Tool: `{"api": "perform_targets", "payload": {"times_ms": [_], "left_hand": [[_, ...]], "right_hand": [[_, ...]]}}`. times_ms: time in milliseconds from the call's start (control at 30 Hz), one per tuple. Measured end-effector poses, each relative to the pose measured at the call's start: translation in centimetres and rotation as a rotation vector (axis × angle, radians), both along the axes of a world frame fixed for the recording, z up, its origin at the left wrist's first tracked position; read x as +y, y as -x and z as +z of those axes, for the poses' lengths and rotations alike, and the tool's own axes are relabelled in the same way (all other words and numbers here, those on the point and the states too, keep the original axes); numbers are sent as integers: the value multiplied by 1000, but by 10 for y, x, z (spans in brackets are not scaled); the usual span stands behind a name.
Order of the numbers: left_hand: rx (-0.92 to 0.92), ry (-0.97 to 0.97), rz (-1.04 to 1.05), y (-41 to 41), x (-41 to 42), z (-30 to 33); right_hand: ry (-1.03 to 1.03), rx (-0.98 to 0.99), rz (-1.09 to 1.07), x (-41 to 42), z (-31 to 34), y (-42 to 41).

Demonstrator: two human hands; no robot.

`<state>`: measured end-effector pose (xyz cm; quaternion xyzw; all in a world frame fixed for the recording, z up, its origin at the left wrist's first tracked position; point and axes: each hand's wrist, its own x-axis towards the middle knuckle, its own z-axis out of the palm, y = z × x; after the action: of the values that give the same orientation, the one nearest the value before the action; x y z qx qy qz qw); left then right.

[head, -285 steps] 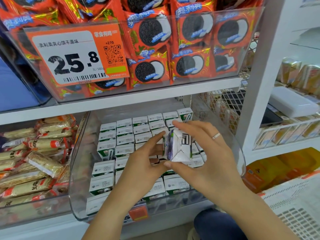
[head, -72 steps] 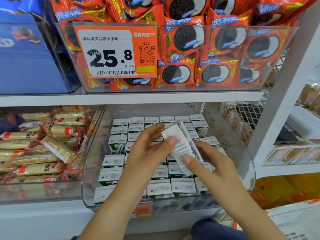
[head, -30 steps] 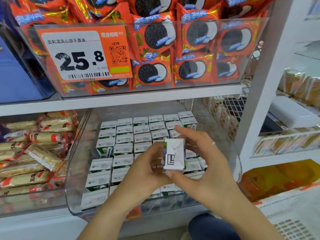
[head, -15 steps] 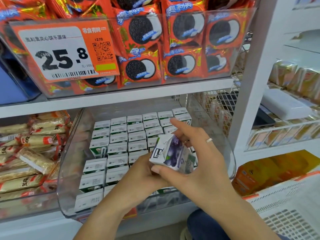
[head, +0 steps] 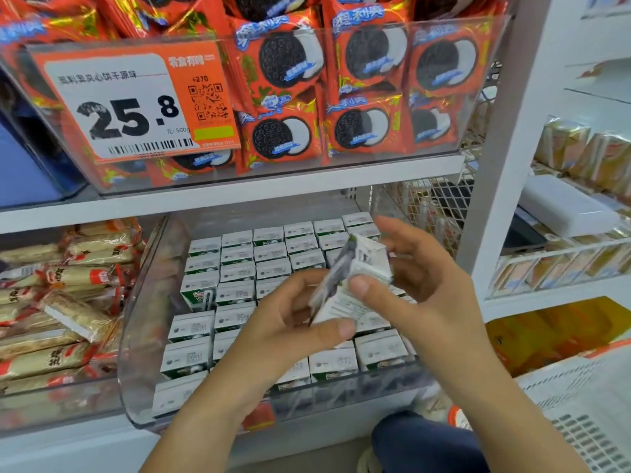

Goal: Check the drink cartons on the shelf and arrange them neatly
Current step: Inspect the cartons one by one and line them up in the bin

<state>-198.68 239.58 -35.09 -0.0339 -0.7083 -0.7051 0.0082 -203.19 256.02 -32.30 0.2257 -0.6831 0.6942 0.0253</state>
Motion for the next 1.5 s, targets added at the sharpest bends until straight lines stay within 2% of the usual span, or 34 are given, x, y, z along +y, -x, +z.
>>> {"api": "perform_targets", "payload": {"times_ms": [100, 333, 400, 533, 633, 767, 900, 1000, 1167, 1267, 1367, 1500], "left_hand": [[18, -48, 101, 2, -1, 1], [88, -131, 299, 4, -7, 2], [96, -157, 330, 5, -9, 1], [130, -222, 316, 2, -11, 5], [168, -165, 282, -2, -8, 8], [198, 39, 288, -5, 0, 7], [215, 141, 292, -7, 2, 7], [226, 204, 262, -8, -2, 9], [171, 220, 211, -8, -6, 10], [144, 203, 257, -3, -5, 7], [157, 217, 271, 7, 1, 8], [208, 210, 344, 32, 15, 13]], "right_hand": [[-56, -100, 62, 7, 2, 7], [-146, -190, 116, 10, -4, 11], [-173, -213, 137, 8, -7, 13], [-363, -237, 278, 3, -13, 15], [-497, -200, 333, 0, -20, 12], [-607, -57, 313, -5, -27, 11], [-518, 22, 258, -9, -27, 9], [-504, 86, 122, -11, -30, 10], [-762, 474, -263, -10, -35, 11], [-822, 614, -357, -7, -36, 13], [-850, 636, -430, -1, -33, 15], [-789, 549, -463, 20, -24, 23]]}}
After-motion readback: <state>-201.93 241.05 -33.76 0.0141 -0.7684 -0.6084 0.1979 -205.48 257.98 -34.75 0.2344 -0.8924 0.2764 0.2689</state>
